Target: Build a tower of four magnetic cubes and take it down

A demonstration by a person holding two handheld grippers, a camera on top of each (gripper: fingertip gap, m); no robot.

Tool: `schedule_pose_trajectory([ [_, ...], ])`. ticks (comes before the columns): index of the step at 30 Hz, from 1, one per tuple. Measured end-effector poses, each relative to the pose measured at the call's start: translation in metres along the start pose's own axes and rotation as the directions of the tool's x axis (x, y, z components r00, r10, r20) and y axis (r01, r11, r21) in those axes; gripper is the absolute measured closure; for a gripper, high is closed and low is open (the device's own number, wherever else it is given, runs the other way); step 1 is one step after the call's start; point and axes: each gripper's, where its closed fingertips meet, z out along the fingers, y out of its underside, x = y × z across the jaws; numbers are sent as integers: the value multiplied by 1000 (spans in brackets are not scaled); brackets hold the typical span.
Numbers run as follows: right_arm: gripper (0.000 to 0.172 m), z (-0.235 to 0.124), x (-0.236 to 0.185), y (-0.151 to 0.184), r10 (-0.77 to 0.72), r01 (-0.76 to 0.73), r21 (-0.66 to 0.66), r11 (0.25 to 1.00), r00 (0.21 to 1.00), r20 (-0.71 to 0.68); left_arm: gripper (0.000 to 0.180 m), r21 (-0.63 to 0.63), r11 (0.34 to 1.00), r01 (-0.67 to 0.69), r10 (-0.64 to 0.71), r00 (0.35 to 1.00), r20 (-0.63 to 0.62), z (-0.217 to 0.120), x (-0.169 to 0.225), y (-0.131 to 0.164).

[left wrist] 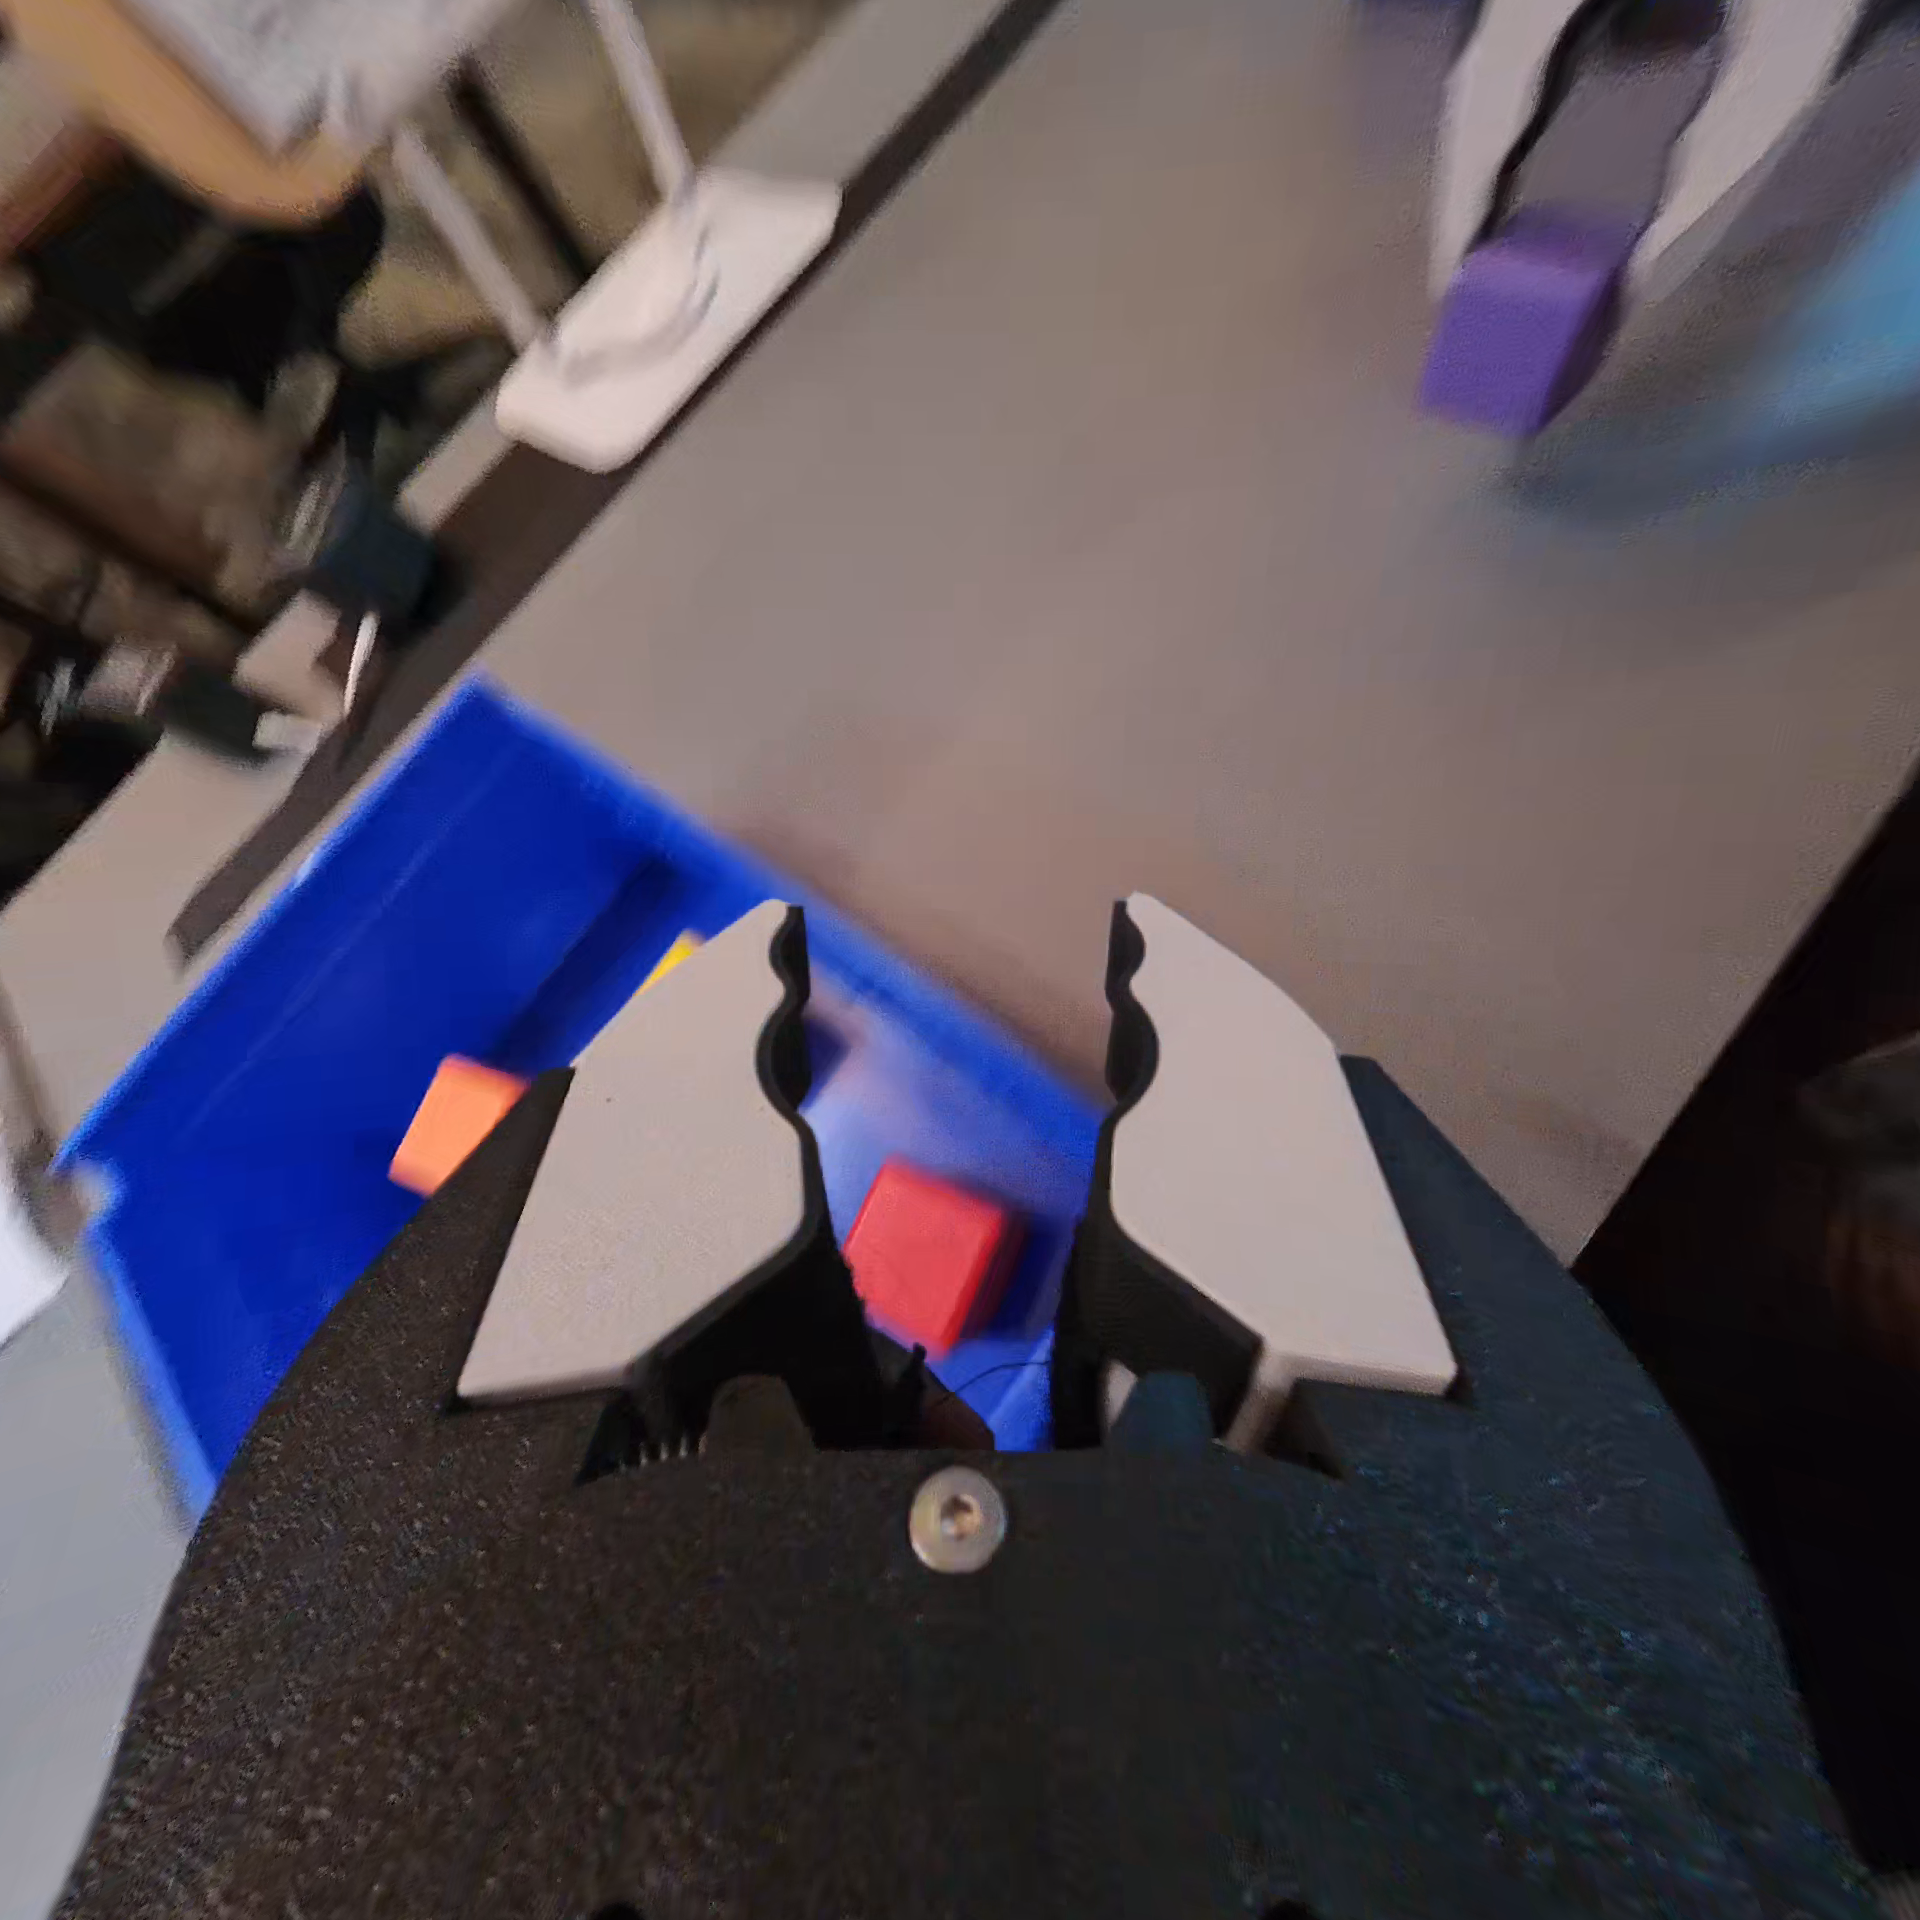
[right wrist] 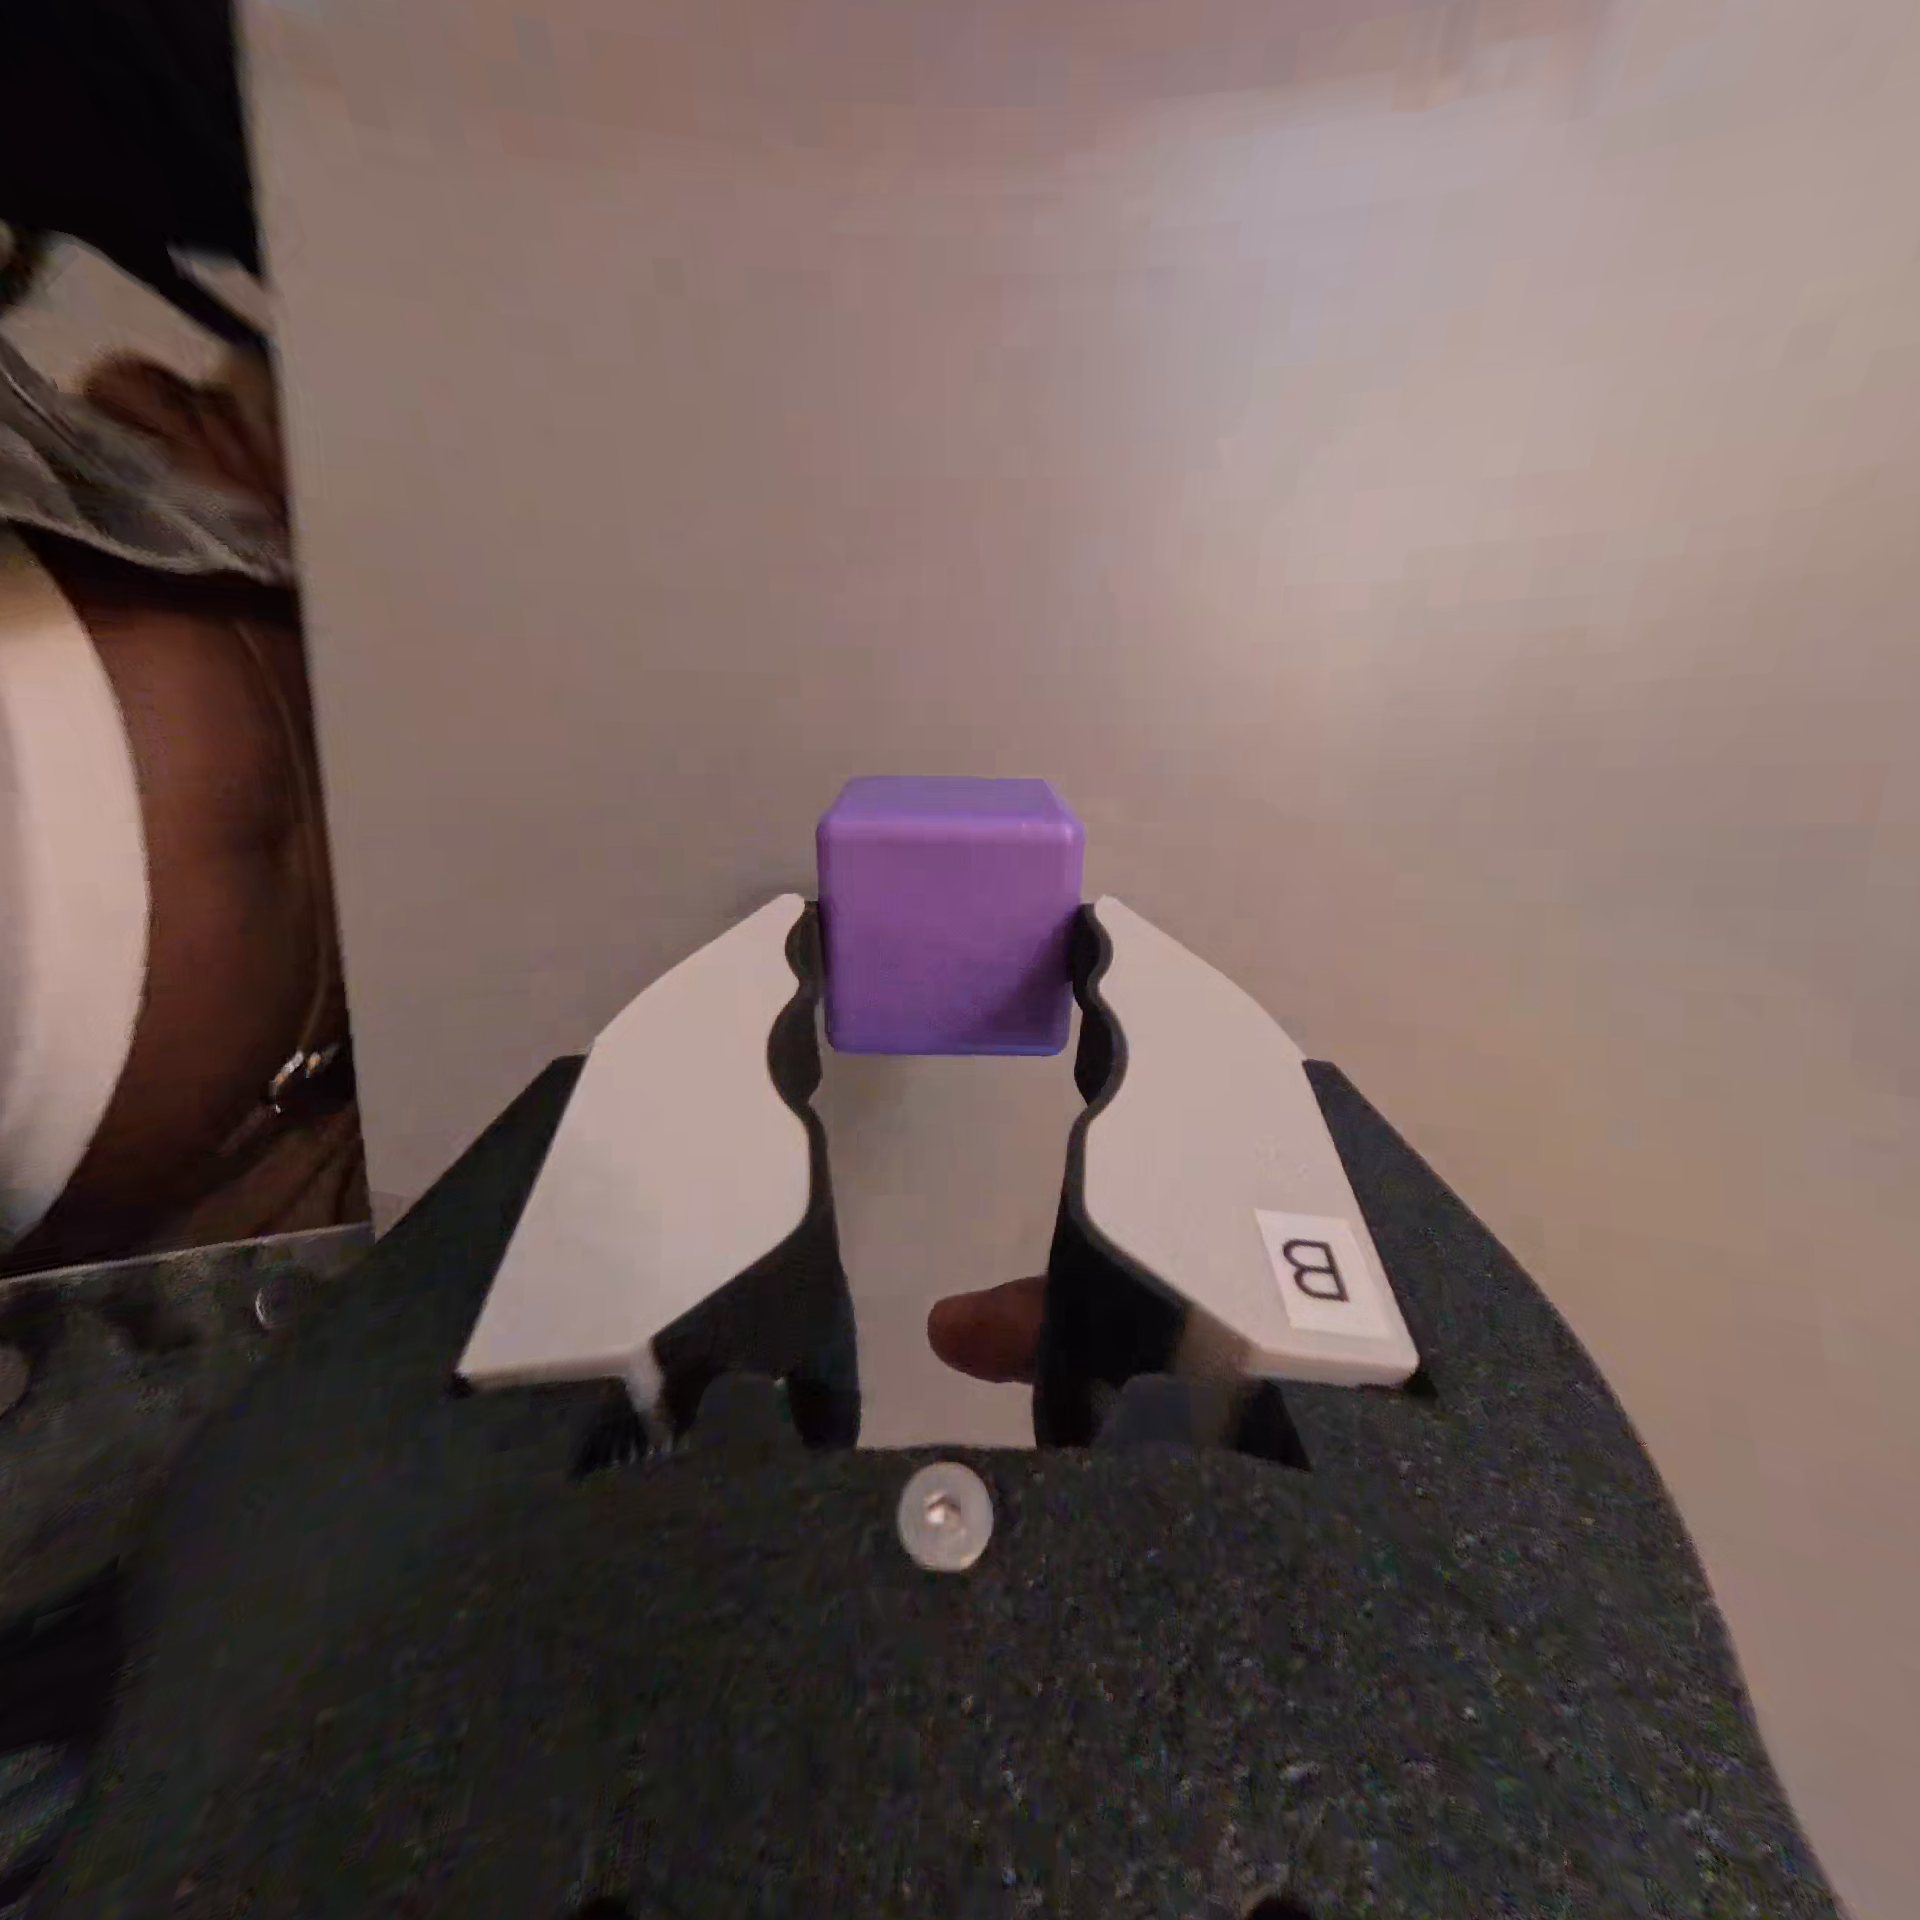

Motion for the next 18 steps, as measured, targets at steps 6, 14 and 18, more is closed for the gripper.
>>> schedule_pose_trajectory([
  [6, 125, 28, 10, 12, -20, 20, -147, 989, 1000, 7, 119, -295, 955, 11, -32, 997, -66, -18, -32, 78],
  [14, 125, 33, 12, 17, 1, -3, -200, 980, 1000, -9, 126, -492, 868, -68, -15, 987, -163, -10, -27, 111],
  [18, 125, 34, 9, 14, 7, -4, -181, 983, 1000, 16, 128, -509, 856, -92, -19, 978, -209, 3, -21, 117],
])
